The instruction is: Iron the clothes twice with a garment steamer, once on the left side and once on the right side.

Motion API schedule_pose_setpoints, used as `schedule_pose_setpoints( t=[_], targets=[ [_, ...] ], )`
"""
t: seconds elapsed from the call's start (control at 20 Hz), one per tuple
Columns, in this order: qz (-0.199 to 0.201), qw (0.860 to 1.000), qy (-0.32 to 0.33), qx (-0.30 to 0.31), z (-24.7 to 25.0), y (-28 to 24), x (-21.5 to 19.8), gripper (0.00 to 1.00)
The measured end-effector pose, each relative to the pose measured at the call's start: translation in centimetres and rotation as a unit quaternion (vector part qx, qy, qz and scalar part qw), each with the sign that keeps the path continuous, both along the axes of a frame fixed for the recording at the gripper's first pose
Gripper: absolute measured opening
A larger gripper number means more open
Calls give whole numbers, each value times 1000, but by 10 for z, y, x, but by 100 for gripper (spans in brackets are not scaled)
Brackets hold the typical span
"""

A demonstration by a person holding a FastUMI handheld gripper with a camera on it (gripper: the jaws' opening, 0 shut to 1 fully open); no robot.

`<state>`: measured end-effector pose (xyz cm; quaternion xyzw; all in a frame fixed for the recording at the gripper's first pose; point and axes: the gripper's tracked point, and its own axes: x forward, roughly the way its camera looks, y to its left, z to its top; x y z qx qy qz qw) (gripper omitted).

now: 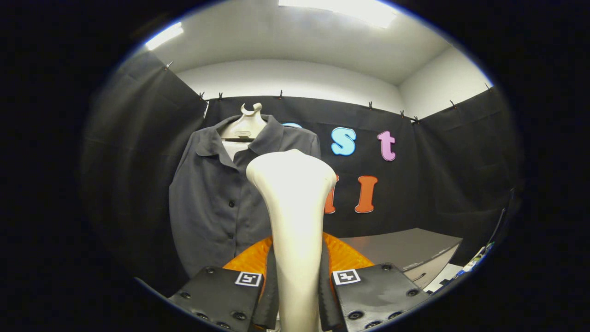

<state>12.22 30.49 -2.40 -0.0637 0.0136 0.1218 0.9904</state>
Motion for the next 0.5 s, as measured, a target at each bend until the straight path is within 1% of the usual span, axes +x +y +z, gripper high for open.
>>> schedule_pose_setpoints(
  t=[0.15,0.25,0.5],
  targets=[
    [16,1000,13,7,-13,35,21,42],
    [17,1000,17,5,-20,52,40,42],
    [-6,1000,25,7,-28,65,86,42]
  ],
)
